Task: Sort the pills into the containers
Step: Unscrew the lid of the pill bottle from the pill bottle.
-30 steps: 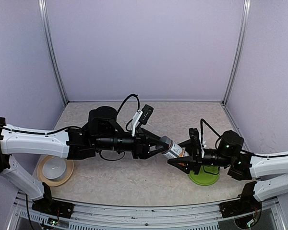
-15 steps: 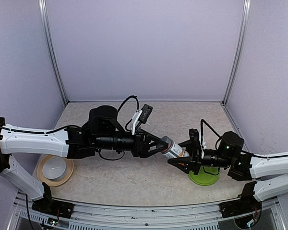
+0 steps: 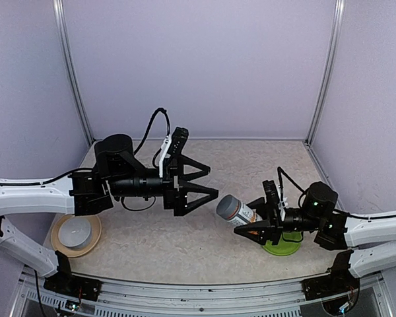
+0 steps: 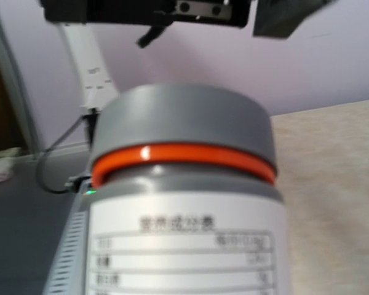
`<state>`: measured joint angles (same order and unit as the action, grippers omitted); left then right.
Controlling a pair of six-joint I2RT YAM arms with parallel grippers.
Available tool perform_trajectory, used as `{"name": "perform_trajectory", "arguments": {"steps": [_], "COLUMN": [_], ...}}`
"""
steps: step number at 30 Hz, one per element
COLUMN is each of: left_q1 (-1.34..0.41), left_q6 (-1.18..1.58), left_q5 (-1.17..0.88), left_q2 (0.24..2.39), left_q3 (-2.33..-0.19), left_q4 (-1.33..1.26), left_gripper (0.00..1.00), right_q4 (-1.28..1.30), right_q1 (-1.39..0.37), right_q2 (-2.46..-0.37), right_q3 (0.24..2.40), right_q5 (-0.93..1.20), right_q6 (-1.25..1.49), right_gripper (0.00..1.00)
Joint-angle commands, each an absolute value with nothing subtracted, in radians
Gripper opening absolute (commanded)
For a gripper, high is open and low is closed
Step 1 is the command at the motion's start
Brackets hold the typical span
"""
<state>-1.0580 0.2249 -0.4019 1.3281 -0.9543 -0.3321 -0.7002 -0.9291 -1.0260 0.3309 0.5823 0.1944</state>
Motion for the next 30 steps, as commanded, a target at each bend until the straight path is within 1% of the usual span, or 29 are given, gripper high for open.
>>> {"name": "perform_trajectory", "arguments": {"steps": [1,5,13,18,22,30], "left_q1": [-1.077,-1.093,-1.109,-1.116,-1.127,-1.133], "left_q6": [-0.084,-0.221,-0.353,-0.379,-0.377,-0.386], "left_q5": [-0.586,-0.642,-0.664,-0.648,-0.653,-0.677], "left_q2": [1.289,1.264,1.278,1.319,1.336,1.345], "left_q3": [-0.898,-0.872,-0.927,-0.967,-0.973,-0.976], "left_q4": [-0.347,-0.329,-0.247,-0.212,-0.226,-0.219], "left_gripper": [0.99,0.98,0.91,0.84,0.8,0.8], "right_q4": [-0.768,-0.813,-0.864,-0.879,-0.876,-0.871], "right_q1": [-0.928,-0.928,-0.929,-0.939,-0.95,-0.961], "right_q2": [-1.058,-1.071,-1.131,-1.168,-1.193,-1.209], "right_q3": [0.383,0.389,0.43,0.446,0.461,0.48], "right_q5": [0.735,0.797,0.902,0.921,0.941,0.952], "right_q6": [0.298,0.347,0.409,0.416,0.417,0.415], "right_gripper": [0.0,0.0,0.0,0.0,0.0,0.0]}}
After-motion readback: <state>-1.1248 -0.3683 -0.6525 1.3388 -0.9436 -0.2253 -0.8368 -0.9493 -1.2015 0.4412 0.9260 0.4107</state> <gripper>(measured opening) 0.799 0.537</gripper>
